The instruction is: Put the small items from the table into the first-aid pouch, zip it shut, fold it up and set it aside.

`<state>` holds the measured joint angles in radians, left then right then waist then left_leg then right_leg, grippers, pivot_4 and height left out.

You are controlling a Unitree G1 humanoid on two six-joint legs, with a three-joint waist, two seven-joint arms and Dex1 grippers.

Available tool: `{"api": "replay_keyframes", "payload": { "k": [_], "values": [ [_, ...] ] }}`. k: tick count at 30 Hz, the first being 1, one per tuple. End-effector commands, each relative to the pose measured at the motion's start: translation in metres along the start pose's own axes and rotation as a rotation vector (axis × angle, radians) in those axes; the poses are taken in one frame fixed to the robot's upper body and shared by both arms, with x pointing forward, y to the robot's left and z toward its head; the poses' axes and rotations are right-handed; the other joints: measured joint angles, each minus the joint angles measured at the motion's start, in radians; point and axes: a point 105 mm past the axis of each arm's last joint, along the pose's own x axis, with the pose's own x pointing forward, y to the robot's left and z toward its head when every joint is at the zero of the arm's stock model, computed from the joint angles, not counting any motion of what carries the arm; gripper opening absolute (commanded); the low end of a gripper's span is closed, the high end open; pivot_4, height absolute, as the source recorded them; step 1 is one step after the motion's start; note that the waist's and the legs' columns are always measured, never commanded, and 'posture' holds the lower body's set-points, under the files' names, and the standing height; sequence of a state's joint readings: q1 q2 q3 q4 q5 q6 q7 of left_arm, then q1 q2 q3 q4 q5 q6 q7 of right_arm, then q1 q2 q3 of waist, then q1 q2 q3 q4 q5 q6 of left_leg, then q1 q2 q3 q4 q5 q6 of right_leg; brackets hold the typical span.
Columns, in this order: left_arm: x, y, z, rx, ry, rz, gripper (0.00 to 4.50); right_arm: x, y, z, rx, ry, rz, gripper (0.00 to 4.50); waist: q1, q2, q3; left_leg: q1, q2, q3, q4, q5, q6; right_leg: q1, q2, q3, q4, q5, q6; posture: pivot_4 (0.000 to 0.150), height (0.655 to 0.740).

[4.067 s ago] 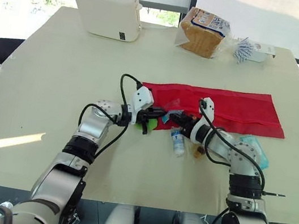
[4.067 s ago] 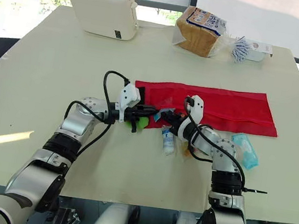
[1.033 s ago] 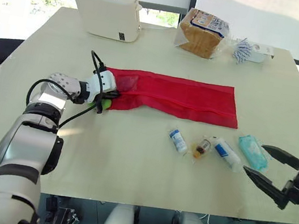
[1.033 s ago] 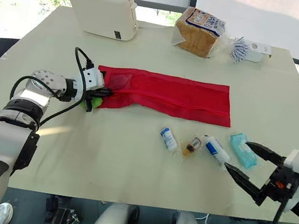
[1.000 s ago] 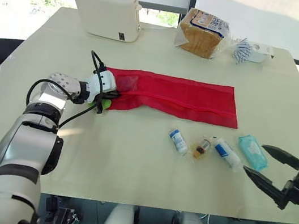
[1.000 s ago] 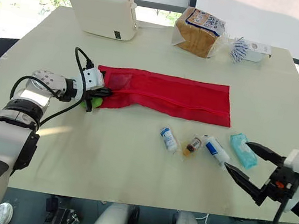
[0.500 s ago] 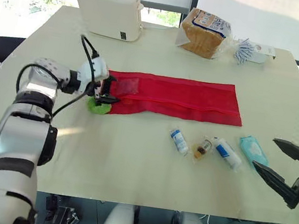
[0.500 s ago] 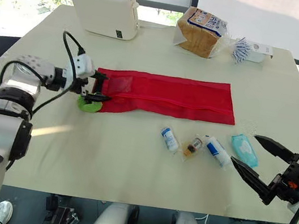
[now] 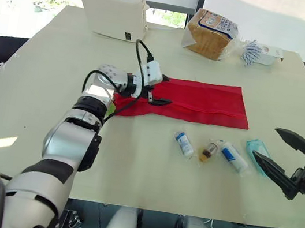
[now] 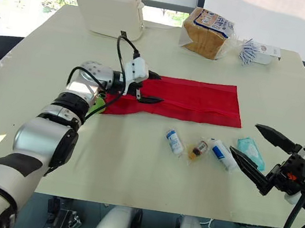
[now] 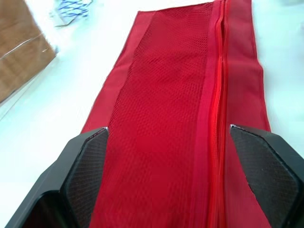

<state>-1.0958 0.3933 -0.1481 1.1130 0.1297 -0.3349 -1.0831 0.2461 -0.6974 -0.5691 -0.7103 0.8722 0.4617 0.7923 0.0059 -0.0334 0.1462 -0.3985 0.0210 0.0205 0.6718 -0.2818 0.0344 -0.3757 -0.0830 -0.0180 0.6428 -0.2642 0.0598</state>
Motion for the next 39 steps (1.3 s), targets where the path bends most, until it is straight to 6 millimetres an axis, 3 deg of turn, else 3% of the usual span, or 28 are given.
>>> {"api": "replay_keyframes", "payload": {
  "k": [1, 7, 11, 12, 15, 21, 31, 35, 39],
  "values": [
    [0.003, 0.002, 0.000, 0.105, 0.055, 0.015, 4.36, 0.004, 0.005, 0.010, -0.047, -0.037, 0.005, 4.50, 0.001, 0.000, 0.000, 0.000, 0.000, 0.000, 0.000, 0.000, 0.000, 0.000, 0.000, 0.000, 0.000, 0.000, 0.000, 0.150, 0.7400],
    [0.005, 0.010, -0.009, 0.201, 0.145, 0.087, 4.36, 0.006, 0.005, 0.012, -0.053, -0.056, -0.018, 4.50, 0.008, 0.000, 0.000, 0.000, 0.000, 0.000, 0.000, 0.000, 0.000, 0.000, 0.000, 0.000, 0.000, 0.000, 0.000, 0.150, 0.7400],
    [0.011, 0.006, -0.007, 0.172, 0.108, 0.100, 4.36, 0.007, 0.005, 0.012, -0.054, -0.059, -0.025, 4.50, 0.009, 0.000, 0.000, 0.000, 0.000, 0.000, 0.000, 0.000, 0.000, 0.000, -0.001, 0.000, 0.000, 0.000, 0.000, 0.150, 0.7400],
    [0.012, 0.006, -0.006, 0.156, 0.091, 0.108, 3.82, 0.007, 0.005, 0.012, -0.054, -0.059, -0.025, 4.50, 0.009, 0.000, 0.000, 0.000, 0.000, 0.000, 0.000, 0.000, 0.000, 0.000, -0.001, 0.000, 0.000, 0.000, 0.000, 0.150, 0.7400],
    [0.014, 0.008, -0.002, 0.116, 0.055, 0.132, 2.96, 0.007, 0.004, 0.011, -0.056, -0.058, -0.028, 4.50, 0.008, 0.000, 0.000, 0.000, 0.000, 0.000, 0.000, 0.000, 0.000, 0.000, -0.001, 0.000, 0.000, 0.000, 0.000, 0.150, 0.7400],
    [0.013, -0.002, -0.006, 0.118, 0.051, 0.064, 0.09, 0.008, 0.004, 0.008, -0.052, -0.051, -0.023, 4.50, 0.007, 0.000, 0.000, 0.000, 0.000, 0.000, 0.000, 0.000, 0.000, 0.000, 0.000, 0.000, 0.000, 0.000, 0.000, 0.150, 0.7400],
    [-0.002, -0.044, -0.001, 0.138, -0.100, -0.181, 0.03, 0.005, 0.009, 0.001, -0.060, -0.005, 0.004, 4.50, 0.007, 0.000, 0.000, 0.000, 0.000, 0.001, 0.000, 0.001, -0.002, 0.000, 0.000, 0.000, 0.000, 0.000, 0.000, 0.150, 0.7400],
    [-0.012, -0.045, -0.011, 0.121, -0.067, -0.181, 0.03, 0.003, 0.011, 0.000, -0.061, 0.011, 0.015, 4.50, 0.007, 0.001, 0.000, 0.000, 0.000, 0.000, 0.000, 0.001, -0.001, 0.000, 0.000, 0.001, 0.000, 0.000, 0.000, 0.150, 0.7400],
    [-0.013, -0.040, -0.008, 0.145, -0.062, -0.150, 0.03, -0.004, 0.008, 0.002, -0.076, 0.030, 0.012, 4.50, 0.009, 0.001, 0.000, 0.000, 0.000, 0.001, 0.000, 0.000, 0.000, 0.000, 0.000, 0.001, 0.000, 0.000, 0.000, 0.150, 0.7400]
  ]
}}
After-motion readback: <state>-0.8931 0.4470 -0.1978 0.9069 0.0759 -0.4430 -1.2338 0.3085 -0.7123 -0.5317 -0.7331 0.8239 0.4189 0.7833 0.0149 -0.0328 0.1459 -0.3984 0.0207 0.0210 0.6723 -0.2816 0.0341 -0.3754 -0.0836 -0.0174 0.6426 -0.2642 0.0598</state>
